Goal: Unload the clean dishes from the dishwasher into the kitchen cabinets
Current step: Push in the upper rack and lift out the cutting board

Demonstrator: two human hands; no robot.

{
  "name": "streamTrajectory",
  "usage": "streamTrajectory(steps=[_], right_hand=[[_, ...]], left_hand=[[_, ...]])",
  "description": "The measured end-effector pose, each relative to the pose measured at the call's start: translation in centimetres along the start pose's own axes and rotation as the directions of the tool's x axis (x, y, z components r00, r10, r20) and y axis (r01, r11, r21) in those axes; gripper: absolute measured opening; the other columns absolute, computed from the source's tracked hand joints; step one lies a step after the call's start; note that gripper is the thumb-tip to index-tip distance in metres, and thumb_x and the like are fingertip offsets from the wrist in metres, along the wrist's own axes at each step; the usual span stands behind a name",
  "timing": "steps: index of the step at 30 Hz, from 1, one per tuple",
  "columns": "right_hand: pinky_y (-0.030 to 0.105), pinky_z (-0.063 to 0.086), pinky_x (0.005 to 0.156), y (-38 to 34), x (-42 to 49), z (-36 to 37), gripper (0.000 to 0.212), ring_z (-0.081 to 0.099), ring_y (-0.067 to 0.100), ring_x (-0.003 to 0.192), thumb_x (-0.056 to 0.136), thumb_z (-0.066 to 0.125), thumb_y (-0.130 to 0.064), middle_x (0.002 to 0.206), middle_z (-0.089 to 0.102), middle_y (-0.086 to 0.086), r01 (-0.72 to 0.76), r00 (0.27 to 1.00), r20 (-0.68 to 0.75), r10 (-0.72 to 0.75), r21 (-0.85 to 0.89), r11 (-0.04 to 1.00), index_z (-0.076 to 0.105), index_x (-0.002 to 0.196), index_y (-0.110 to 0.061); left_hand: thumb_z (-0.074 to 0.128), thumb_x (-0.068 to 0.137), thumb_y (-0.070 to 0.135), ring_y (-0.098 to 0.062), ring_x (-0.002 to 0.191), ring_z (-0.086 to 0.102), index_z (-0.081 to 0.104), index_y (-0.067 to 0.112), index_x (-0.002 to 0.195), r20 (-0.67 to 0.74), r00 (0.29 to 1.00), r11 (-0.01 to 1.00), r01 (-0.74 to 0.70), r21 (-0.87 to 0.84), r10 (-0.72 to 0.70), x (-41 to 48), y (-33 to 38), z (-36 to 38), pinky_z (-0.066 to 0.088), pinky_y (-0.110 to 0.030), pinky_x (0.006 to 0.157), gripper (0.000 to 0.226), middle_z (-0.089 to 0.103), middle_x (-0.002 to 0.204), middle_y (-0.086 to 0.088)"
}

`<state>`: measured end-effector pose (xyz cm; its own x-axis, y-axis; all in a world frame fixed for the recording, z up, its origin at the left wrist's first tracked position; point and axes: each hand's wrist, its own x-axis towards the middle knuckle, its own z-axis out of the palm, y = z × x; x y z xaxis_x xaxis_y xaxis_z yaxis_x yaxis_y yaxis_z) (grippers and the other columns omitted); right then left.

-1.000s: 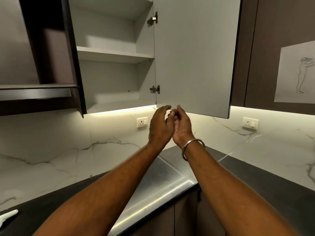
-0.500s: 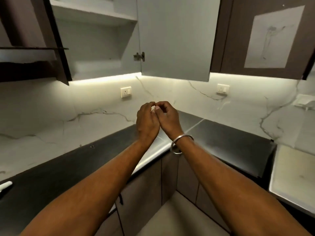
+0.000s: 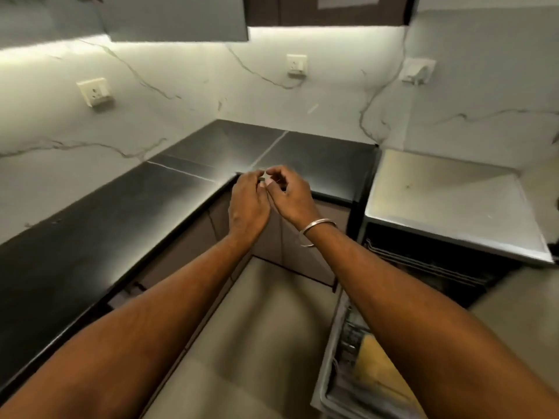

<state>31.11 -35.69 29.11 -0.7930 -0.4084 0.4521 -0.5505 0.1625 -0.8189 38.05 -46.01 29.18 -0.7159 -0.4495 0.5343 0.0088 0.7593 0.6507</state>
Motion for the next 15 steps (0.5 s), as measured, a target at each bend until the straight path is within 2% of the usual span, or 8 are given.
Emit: streamTrajectory(steps=[5, 11, 15], right_hand=[[0.021, 0.052, 0.086, 5.7, -7.2, -10.2, 0.020, 0.062, 0.002, 0.096, 0.092, 0.066, -0.029, 0.105, 0.066, -0.008, -0.111, 0.991, -0.087, 0.102, -0.099, 0.989, 0.066, 0.111, -0.023], [0.021, 0.052, 0.083, 12.6, -16.1, -20.7, 0.022, 0.063, 0.005, 0.089, 0.090, 0.068, -0.025, 0.101, 0.067, -0.004, -0.283, 0.955, -0.150, 0.257, -0.188, 0.941, 0.068, 0.111, -0.020], [0.026, 0.054, 0.084, 16.4, -21.5, -25.0, 0.021, 0.064, 0.009, 0.092, 0.089, 0.067, -0.023, 0.102, 0.067, -0.002, -0.370, 0.925, -0.181, 0.335, -0.222, 0.902, 0.069, 0.109, -0.018]], left_hand=[[0.047, 0.104, 0.020, -0.016, 0.120, 0.057, 0.062, 0.013, 0.132, 0.160, 0.986, 0.998, -0.030, -0.053, 0.038, -6.7, 6.1, 8.9, 0.040, -0.023, 0.099, 0.032, 0.063, 0.131, -0.005], [0.049, 0.105, 0.025, -0.018, 0.126, 0.054, 0.057, 0.014, 0.138, 0.348, 0.936, 0.995, -0.010, -0.103, 0.045, -15.2, 11.8, 18.4, 0.045, -0.034, 0.107, 0.036, 0.060, 0.137, -0.005], [0.053, 0.103, 0.022, -0.019, 0.117, 0.058, 0.061, 0.015, 0.132, 0.480, 0.877, 0.988, 0.056, -0.145, 0.021, -20.3, 14.0, 22.9, 0.050, -0.037, 0.100, 0.031, 0.062, 0.128, -0.005]])
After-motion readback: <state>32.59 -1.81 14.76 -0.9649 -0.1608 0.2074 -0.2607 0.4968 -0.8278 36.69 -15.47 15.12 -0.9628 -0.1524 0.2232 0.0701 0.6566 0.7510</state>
